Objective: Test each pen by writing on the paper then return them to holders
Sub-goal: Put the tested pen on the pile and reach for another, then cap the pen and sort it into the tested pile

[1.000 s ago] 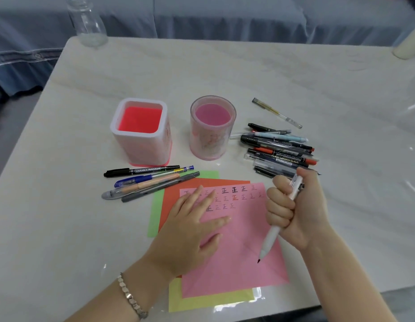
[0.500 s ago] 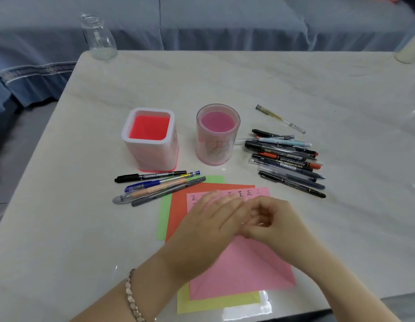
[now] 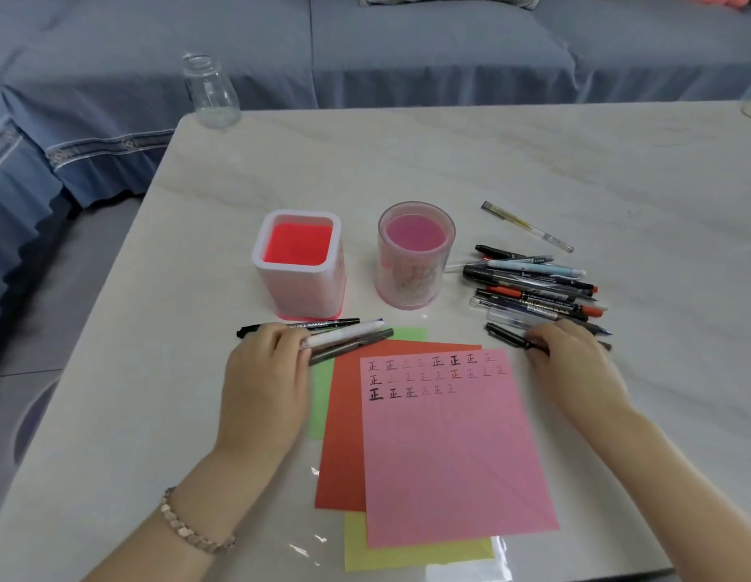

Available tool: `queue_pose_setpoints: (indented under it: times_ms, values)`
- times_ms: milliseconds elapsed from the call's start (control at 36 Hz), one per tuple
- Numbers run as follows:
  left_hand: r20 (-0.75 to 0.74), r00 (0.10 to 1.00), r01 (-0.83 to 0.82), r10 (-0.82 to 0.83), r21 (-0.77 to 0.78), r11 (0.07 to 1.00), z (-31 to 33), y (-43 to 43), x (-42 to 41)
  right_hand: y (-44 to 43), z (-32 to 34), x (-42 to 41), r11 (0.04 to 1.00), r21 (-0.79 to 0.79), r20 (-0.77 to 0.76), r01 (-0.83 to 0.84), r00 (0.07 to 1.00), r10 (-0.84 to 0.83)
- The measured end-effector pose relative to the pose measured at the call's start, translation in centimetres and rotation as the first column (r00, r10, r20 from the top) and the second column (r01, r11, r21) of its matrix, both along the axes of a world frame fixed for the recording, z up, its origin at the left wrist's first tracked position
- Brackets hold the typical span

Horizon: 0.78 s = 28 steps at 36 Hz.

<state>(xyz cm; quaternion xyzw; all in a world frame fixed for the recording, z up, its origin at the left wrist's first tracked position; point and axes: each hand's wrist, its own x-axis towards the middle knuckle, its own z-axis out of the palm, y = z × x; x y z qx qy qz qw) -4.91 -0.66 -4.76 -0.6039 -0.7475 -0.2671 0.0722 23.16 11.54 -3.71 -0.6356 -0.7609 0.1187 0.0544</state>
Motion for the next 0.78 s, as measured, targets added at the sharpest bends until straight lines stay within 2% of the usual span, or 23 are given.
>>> queue_pose_setpoints:
  times_ms: [167, 278, 333, 389, 472, 556, 639, 694, 750, 778]
  values:
    - [-0.072, 0.992, -0.112, 0.107, -0.074, 0.991, -0.8, 0.9, -2.3, -1.0, 0.7, -0.3, 0.999, -0.040, -0.076, -0.027, 0.997, 0.024]
    - [-0.041, 0.996, -0.076, 0.074, -0.046, 0.996, 0.0, 1.2, -0.6, -2.4, 2.1, -1.1, 0.986, 0.036, -0.215, -0.162, 0.962, 0.166]
    - [0.023, 0.999, 0.037, -0.036, -0.014, 0.999, 0.9, 1.0, 1.2, -3.2, 2.8, -1.7, 0.961, 0.057, -0.265, -0.270, 0.924, 0.275]
    - [0.109, 0.967, 0.232, -0.230, -0.007, 0.973, 2.0, 0.9, 3.1, -3.9, 3.4, -2.4, 0.926, 0.071, -0.293, -0.371, 0.879, 0.375]
    - [0.052, 0.862, 0.506, -0.504, -0.051, 0.861, 2.9, 1.0, 5.6, -5.0, 4.2, -3.3, 0.869, 0.083, -0.384, -0.487, 0.789, 0.479]
    - [0.015, 0.808, 0.588, -0.589, -0.079, 0.805, 2.6, 0.8, 7.0, -5.8, 5.2, -3.9, 0.847, 0.040, -0.451, -0.530, 0.747, 0.489]
    - [0.048, 0.821, 0.570, -0.568, -0.077, 0.818, 2.2, 0.3, 7.2, -5.7, 6.4, -3.5, 0.901, -0.016, -0.422, -0.434, 0.819, 0.388]
    - [0.085, 0.850, 0.525, -0.519, -0.075, 0.848, 2.1, 0.0, 7.2, -5.3, 7.0, -3.2, 0.946, -0.124, -0.563, -0.300, 0.806, 0.182]
    - [0.210, 0.864, 0.483, -0.457, -0.096, 0.870, 2.5, -0.3, 7.3, -4.9, 7.2, -3.0, 0.933, -0.302, -0.792, -0.198, 0.596, -0.130]
    - [0.301, 0.850, 0.480, -0.433, -0.104, 0.871, 2.8, -0.5, 7.3, -4.9, 7.3, -3.0, 0.906, -0.376, -0.840, -0.192, 0.484, -0.246]
